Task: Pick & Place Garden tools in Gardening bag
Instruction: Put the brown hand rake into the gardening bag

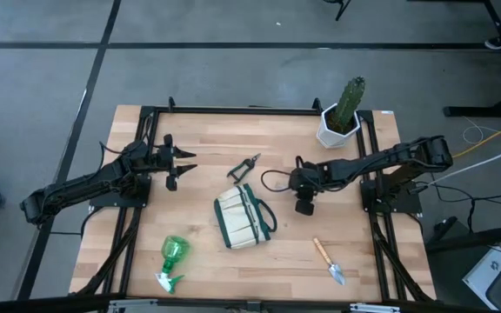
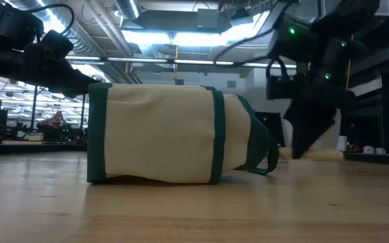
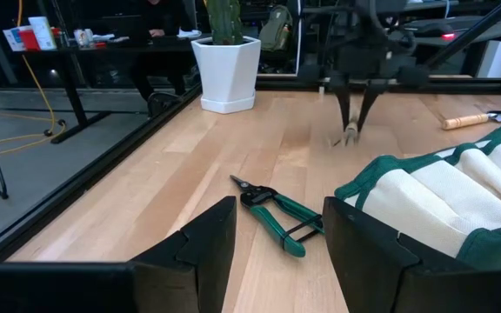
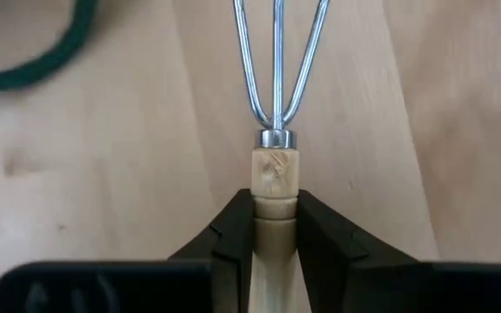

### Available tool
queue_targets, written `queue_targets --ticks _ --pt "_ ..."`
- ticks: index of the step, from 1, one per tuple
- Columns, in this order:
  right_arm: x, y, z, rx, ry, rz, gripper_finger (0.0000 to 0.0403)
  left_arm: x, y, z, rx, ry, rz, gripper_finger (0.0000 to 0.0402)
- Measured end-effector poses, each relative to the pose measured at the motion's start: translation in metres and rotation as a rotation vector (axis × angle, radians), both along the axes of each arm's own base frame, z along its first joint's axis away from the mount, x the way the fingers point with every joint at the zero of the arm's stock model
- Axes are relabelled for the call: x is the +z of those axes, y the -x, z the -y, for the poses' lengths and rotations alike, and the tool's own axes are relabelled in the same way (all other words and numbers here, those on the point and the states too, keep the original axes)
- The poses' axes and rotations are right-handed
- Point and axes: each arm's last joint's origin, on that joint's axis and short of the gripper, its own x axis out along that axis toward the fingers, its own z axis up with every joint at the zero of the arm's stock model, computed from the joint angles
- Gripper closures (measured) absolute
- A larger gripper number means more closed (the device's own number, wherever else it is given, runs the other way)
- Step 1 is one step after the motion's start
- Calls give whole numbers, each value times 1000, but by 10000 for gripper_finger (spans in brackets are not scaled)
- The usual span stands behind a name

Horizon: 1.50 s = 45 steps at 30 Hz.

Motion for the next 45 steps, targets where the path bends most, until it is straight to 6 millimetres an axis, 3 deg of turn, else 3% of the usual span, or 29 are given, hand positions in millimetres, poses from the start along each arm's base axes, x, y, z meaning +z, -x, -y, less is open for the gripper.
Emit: queue_targets --ticks 12,24,45 --pt "22 -14 -31 159 40 84 332 0 0 0 0 0 0 233" --pt "25 -12 -59 259 46 117 332 0 0 0 0 0 0 233" --pt "26 -11 -63 251 27 123 332 0 0 0 0 0 1 233"
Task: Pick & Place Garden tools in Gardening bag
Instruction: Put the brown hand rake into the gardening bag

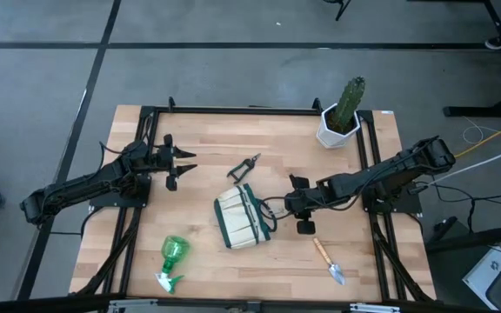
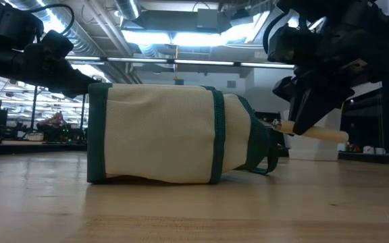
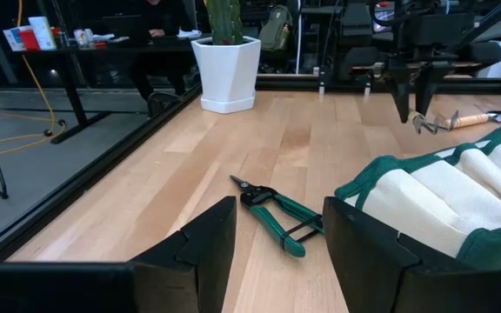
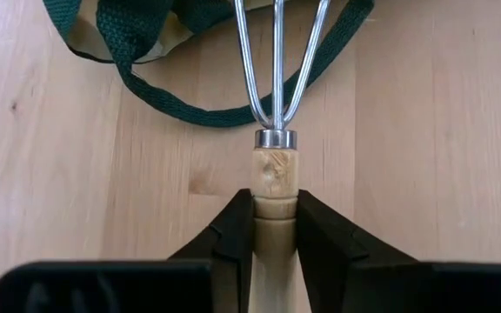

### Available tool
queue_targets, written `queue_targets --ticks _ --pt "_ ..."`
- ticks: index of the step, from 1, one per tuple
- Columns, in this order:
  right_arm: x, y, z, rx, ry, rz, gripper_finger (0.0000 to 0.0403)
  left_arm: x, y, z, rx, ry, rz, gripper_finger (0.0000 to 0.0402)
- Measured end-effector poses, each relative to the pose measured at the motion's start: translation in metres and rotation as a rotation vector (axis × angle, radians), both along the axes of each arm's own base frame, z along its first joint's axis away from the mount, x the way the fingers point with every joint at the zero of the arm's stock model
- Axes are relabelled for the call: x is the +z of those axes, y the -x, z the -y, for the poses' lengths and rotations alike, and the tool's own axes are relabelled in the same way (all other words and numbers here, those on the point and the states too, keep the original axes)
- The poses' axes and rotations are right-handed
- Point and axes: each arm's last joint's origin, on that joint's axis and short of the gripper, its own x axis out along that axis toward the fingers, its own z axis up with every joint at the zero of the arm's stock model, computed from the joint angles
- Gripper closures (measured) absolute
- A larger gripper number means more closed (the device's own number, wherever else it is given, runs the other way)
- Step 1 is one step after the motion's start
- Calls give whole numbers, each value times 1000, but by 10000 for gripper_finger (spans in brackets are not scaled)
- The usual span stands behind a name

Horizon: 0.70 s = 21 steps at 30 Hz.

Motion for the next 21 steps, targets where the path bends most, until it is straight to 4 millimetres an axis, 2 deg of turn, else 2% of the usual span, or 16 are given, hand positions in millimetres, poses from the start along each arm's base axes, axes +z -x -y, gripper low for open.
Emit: queue_targets --ticks 12,21 --pt "0 0 0 -20 -33 -7 333 0 0 0 -2 5 2 233" --pt "0 0 -1 -39 -45 -9 333 4 -2 2 16 279 103 233"
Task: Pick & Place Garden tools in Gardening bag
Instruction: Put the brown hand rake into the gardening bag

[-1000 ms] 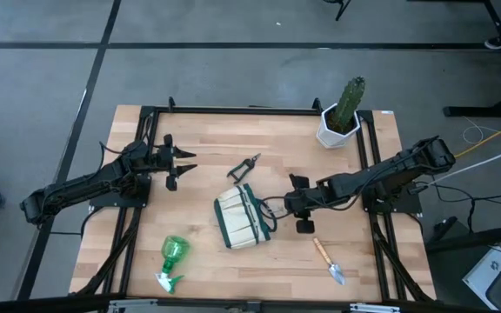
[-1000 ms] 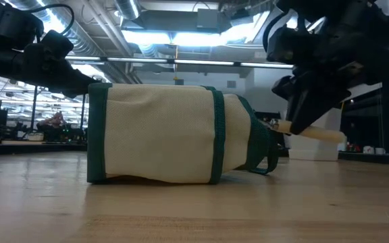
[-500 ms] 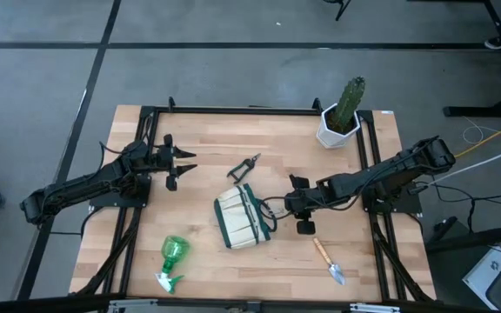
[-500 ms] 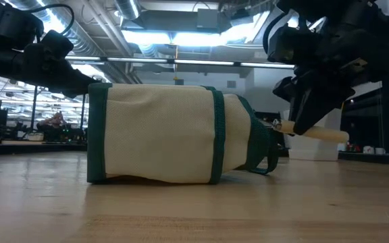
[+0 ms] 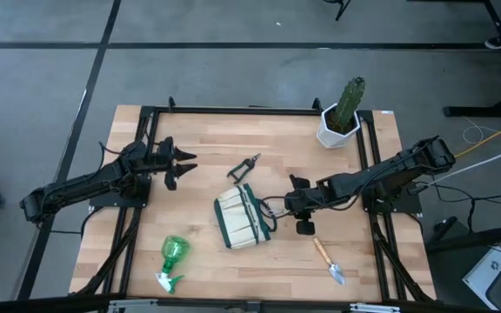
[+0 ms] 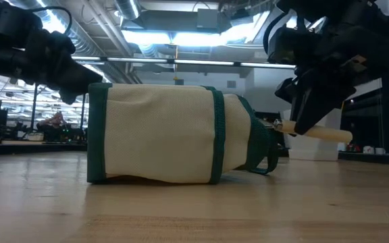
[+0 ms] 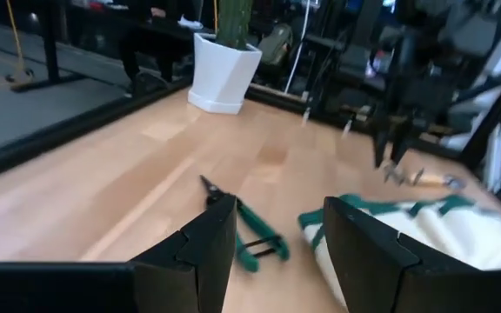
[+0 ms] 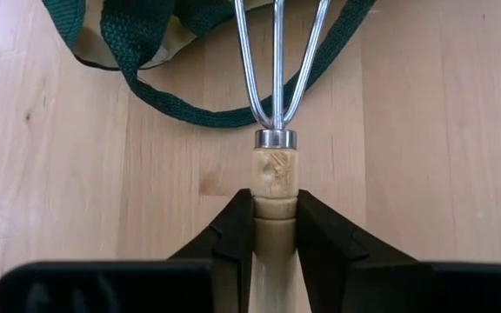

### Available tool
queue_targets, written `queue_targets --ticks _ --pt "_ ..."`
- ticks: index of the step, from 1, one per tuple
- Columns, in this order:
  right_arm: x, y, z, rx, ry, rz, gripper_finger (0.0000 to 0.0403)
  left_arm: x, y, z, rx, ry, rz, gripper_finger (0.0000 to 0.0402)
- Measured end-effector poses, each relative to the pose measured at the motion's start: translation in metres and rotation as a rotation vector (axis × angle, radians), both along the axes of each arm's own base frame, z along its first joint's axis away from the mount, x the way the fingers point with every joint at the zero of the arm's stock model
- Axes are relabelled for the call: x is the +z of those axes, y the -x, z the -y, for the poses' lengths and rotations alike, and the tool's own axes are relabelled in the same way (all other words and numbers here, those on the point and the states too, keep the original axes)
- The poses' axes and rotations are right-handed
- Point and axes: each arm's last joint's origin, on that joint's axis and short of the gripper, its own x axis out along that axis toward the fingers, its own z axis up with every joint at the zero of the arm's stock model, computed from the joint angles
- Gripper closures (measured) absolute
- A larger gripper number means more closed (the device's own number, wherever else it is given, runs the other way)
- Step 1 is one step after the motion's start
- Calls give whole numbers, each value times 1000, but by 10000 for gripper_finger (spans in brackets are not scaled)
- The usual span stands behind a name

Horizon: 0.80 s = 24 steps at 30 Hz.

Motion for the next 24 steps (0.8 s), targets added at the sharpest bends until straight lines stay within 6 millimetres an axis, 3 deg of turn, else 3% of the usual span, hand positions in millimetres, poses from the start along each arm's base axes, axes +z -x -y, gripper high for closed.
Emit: queue_targets --ticks 9,14,24 --pt "0 0 0 0 0 2 333 1 0 0 6 105 28 233" --pt "0 0 0 0 0 1 333 2 -3 7 -109 96 35 233" --pt "0 0 0 -1 0 3 332 41 -19 36 -309 -41 86 233"
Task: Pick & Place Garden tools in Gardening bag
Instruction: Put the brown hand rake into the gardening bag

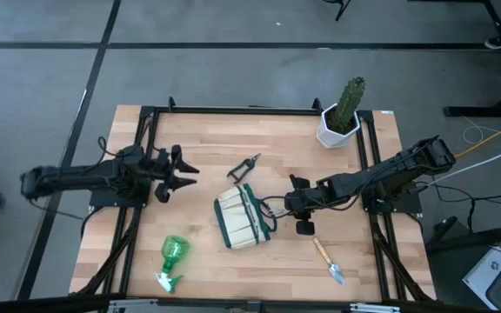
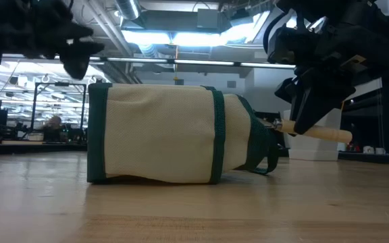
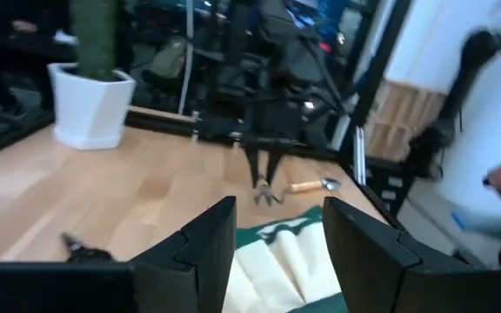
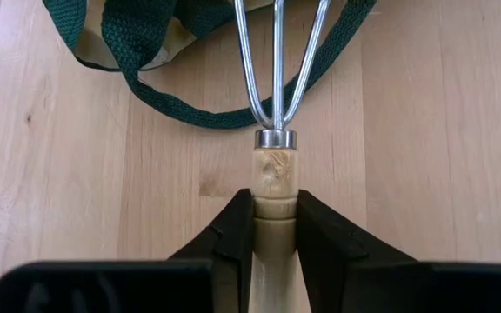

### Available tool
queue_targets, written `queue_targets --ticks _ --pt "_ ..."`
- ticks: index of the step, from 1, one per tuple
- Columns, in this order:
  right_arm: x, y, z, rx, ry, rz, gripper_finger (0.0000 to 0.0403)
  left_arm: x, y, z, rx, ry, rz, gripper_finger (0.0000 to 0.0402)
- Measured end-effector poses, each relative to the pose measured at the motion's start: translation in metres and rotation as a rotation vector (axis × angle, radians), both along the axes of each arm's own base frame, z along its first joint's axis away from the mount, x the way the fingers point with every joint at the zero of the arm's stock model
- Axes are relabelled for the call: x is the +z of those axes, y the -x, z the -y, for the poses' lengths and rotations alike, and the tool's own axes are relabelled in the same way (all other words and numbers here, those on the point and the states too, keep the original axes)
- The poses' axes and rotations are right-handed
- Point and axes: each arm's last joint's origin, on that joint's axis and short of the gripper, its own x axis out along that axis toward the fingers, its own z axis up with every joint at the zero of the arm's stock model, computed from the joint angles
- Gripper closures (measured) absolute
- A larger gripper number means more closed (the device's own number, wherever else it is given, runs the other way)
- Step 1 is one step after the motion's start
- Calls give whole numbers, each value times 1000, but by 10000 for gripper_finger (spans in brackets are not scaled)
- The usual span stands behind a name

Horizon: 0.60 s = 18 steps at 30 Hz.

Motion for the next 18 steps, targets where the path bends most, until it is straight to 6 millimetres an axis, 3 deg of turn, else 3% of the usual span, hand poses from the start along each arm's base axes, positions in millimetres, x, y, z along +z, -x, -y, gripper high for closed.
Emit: queue_targets --ticks 12,18 --pt "1 -1 0 -4 -5 10 332 25 -65 58 -227 -230 -202 233" --pt "1 -1 0 -12 -9 10 332 17 -97 80 -253 -375 -308 233"
